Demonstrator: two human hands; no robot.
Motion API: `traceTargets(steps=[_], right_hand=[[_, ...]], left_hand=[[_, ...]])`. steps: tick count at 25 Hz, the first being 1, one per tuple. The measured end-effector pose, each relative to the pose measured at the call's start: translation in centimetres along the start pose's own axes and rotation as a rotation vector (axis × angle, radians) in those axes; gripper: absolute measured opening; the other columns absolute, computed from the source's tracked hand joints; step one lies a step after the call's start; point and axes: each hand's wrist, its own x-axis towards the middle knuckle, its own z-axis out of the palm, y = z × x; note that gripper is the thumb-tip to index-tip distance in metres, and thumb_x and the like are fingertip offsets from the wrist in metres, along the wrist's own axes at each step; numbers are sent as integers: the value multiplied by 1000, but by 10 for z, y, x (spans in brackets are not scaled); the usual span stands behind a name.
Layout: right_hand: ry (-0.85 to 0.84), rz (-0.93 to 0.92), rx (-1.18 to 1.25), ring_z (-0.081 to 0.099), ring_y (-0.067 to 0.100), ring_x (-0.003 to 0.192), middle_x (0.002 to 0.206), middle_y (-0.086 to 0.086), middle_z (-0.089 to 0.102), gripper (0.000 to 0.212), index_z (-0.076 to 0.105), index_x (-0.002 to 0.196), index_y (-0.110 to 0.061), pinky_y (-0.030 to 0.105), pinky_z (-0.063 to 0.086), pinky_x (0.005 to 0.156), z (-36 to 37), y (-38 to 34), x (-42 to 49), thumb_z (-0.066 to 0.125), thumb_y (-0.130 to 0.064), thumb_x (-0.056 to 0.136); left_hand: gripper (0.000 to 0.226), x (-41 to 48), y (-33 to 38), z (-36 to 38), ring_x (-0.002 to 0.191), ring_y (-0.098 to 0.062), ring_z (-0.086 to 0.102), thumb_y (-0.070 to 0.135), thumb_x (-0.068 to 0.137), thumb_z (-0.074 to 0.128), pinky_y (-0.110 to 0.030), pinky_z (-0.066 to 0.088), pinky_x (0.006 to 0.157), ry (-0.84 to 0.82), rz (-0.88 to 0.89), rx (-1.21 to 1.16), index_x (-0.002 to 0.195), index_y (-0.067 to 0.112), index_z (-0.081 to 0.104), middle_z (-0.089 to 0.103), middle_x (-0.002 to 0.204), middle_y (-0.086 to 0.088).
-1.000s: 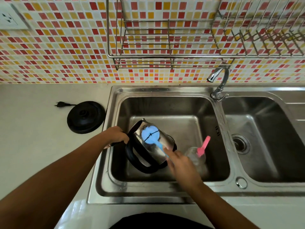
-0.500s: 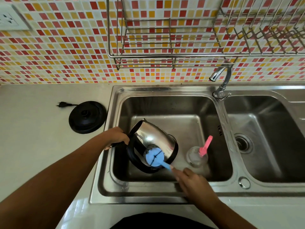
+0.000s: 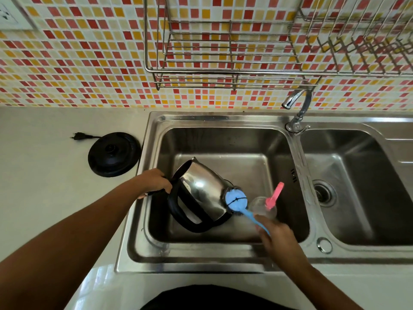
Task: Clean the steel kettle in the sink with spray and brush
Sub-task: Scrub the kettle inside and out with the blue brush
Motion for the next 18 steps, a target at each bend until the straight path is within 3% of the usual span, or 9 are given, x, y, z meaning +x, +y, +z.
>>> traceTargets(steps=[3,6,8,10,13,16,18], right_hand=[[39,242,363,64,19,68,82,-3,67,27,69,116,-15,25,50,66,6,-13,32,62,-10,90],[8,208,610,60,3,64,78,-18,63,26,68,113,-23,21,47,63,5,-36,33,61,-11,91],[-58,188,626,56,0,56,71,-15,63,26,67,110,-27,13,42,57,-2,-33,19,61,-10,91],[-54,331,661,50,2,47,62,-8,61,23,70,109,-21,16,41,48,-3,-16,17,60,-9,92],[-26,564,731,45,11,44,67,7,57,21,67,112,-10,24,38,42,5,-6,40,59,-10,92],[15,449,811,45,5,41,54,-11,56,21,68,110,-16,18,37,39,9,-36,60,59,-9,92],[5,350,847,41,2,37,47,-14,54,22,68,107,-22,16,35,36,4,-50,54,58,-8,93]], left_hand=[[28,-2,2,2,77,-30,62,23,53,71,-30,47,64,4,56,79,76,7,69,65,76,-12],[45,-3,0,3,81,-27,61,28,50,69,-30,50,69,14,91,129,91,9,71,64,81,-9],[56,-3,-4,2,89,-27,63,29,50,68,-33,53,77,28,104,159,102,10,70,66,92,-10],[60,-5,-8,3,94,-26,63,31,51,66,-33,53,82,25,134,212,109,13,69,67,99,-10],[65,-10,-8,5,94,-23,62,34,52,63,-32,54,82,31,202,296,116,19,66,66,99,-5],[62,-12,-7,8,91,-22,64,36,52,63,-39,56,83,72,250,361,112,21,68,69,98,-4],[58,-13,-8,9,88,-21,64,35,53,62,-39,57,80,98,265,368,109,21,69,69,95,-3]])
